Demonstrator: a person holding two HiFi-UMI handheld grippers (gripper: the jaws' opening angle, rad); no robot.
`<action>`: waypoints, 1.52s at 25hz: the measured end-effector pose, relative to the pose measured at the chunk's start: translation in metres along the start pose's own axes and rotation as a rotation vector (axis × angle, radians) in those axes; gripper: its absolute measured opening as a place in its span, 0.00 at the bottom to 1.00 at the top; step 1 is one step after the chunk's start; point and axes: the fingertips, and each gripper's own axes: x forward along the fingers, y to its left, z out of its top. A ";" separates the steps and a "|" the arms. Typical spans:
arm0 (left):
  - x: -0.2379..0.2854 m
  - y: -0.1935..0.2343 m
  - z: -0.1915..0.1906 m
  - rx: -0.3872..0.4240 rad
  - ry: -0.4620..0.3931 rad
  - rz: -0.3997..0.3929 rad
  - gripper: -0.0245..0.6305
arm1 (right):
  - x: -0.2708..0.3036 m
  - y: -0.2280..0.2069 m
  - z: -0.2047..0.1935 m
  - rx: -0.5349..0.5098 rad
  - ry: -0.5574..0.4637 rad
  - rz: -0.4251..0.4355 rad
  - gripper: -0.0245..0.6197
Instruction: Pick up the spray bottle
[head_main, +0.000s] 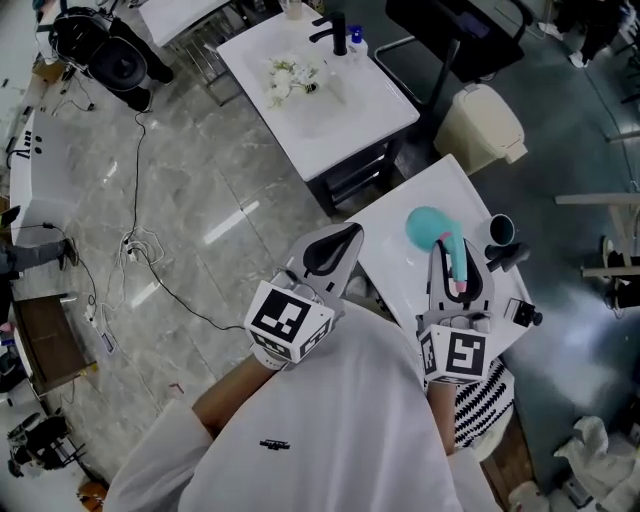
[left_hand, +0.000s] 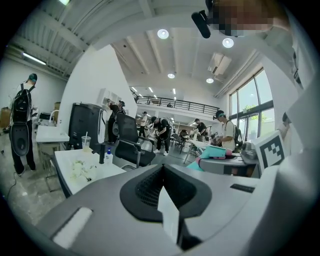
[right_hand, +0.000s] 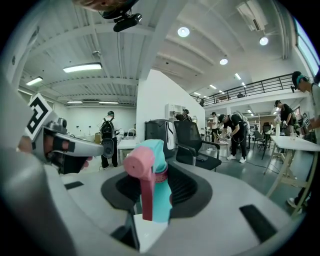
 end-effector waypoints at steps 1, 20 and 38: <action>0.000 0.000 0.000 0.003 -0.002 0.002 0.04 | -0.001 -0.001 0.001 0.003 -0.009 -0.002 0.22; -0.003 -0.006 -0.001 0.011 -0.005 0.012 0.04 | -0.007 -0.002 0.004 -0.016 -0.036 -0.018 0.23; -0.011 -0.005 -0.008 0.009 0.011 0.033 0.04 | -0.006 0.001 -0.007 0.008 -0.008 -0.003 0.22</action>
